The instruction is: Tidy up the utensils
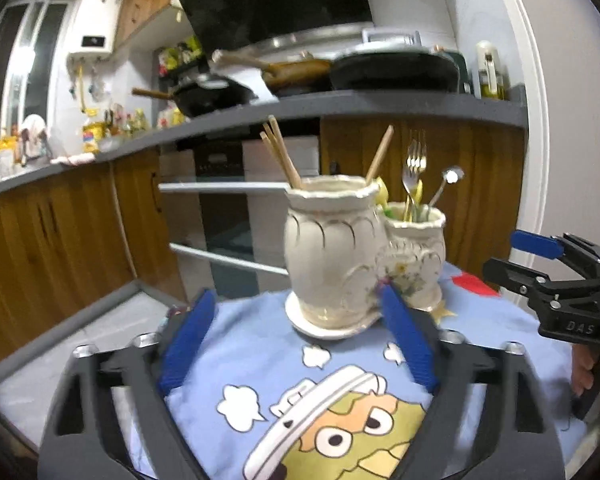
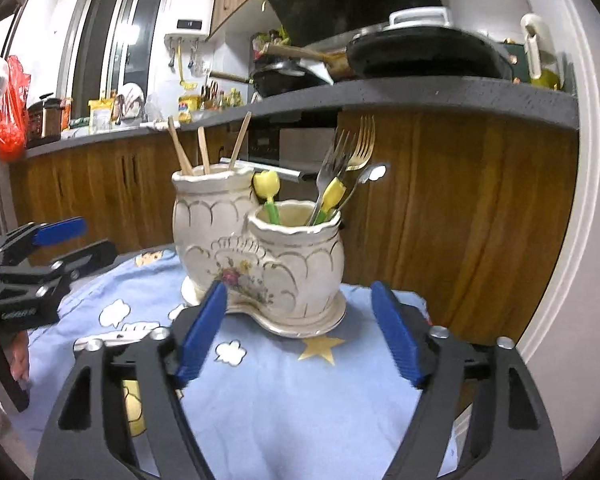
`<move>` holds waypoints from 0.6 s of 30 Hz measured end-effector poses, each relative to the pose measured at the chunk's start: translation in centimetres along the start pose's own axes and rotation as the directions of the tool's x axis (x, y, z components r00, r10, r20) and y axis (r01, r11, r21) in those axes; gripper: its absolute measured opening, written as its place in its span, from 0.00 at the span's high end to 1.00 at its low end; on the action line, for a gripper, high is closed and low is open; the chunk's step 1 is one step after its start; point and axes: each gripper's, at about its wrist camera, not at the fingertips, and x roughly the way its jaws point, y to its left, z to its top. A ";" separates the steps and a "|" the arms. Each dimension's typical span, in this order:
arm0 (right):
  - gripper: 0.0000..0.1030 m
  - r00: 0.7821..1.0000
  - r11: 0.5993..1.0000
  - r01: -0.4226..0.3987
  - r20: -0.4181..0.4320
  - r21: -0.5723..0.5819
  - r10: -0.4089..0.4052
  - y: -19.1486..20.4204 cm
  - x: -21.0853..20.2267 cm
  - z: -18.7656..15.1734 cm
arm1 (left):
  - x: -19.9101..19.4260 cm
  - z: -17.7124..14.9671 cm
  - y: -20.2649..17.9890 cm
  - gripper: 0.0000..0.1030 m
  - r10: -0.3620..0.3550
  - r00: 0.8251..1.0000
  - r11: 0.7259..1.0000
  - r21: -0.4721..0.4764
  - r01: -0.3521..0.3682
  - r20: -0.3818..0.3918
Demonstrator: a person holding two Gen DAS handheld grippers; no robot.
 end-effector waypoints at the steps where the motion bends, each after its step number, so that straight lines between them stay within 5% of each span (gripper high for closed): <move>1: 0.26 1.000 1.000 0.005 0.018 0.005 -0.006 -0.1 -0.2 0.0 | 0.0 0.0 0.0 0.16 0.000 1.000 1.000 0.000 0.000 0.002; 11: 0.06 0.994 0.999 0.028 0.106 -0.024 -0.025 0.6 -1.4 0.3 | -0.8 -0.1 0.0 0.08 0.028 0.999 1.000 -0.009 -0.028 0.045; 18: 0.05 0.996 1.000 0.031 0.082 -0.004 -0.031 0.2 -1.0 0.5 | -0.9 0.0 0.2 0.06 0.028 0.998 0.999 -0.024 -0.027 0.052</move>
